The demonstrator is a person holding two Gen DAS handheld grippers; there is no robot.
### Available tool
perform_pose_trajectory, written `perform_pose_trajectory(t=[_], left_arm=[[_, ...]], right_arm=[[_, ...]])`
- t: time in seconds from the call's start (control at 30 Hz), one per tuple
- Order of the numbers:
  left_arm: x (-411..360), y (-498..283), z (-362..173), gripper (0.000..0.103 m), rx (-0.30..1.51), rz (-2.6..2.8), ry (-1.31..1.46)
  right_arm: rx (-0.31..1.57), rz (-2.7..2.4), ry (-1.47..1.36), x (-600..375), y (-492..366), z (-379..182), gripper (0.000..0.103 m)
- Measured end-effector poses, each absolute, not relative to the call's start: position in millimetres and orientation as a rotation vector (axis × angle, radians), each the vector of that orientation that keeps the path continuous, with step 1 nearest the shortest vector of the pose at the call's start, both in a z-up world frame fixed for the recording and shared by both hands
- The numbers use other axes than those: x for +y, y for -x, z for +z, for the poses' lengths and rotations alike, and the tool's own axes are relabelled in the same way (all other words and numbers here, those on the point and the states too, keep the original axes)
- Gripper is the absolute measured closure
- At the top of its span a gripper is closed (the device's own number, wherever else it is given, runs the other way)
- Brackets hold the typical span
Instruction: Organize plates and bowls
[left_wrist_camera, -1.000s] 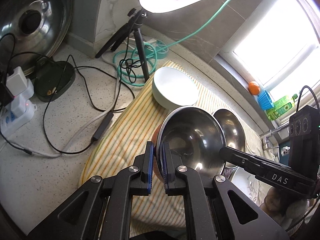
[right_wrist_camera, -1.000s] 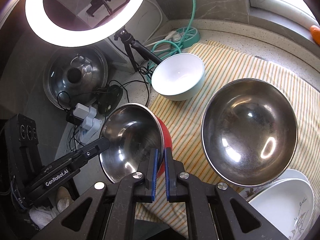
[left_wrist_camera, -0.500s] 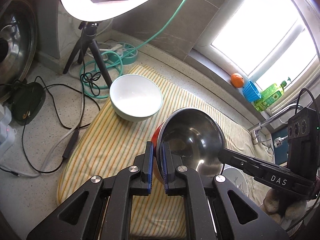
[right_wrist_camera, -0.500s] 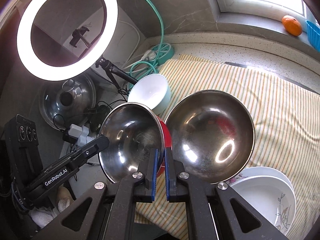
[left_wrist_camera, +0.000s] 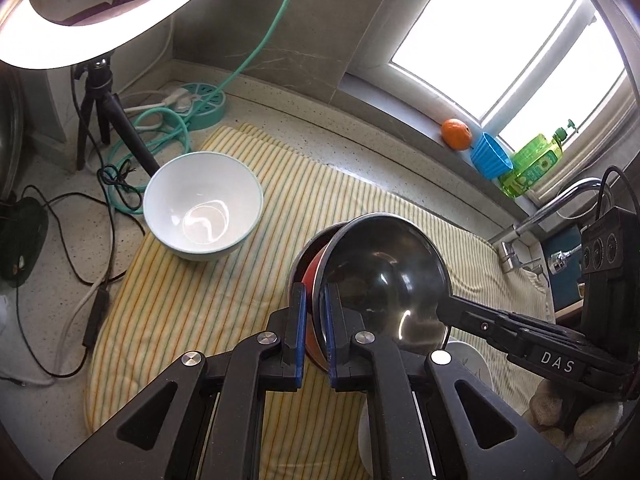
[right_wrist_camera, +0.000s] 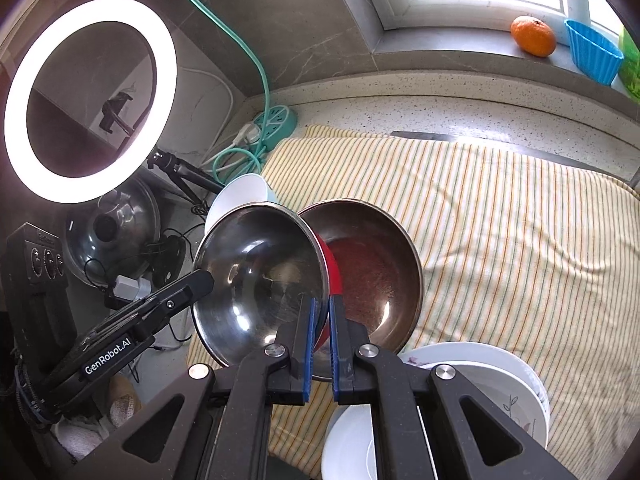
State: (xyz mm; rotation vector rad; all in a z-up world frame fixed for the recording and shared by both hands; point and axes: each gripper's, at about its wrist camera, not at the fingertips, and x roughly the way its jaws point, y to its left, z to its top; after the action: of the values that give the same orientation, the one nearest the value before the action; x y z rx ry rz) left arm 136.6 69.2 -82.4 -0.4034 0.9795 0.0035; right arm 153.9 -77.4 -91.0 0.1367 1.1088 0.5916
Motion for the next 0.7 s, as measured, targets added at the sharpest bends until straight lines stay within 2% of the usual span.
perform_pose_trajectory(t=[0.7], left_arm=[[47,-161,-109,0.096,1.065,0.007,0.327]], right_arm=[[1.155,0.526,-0.082,-86,-178,-120,0.097]])
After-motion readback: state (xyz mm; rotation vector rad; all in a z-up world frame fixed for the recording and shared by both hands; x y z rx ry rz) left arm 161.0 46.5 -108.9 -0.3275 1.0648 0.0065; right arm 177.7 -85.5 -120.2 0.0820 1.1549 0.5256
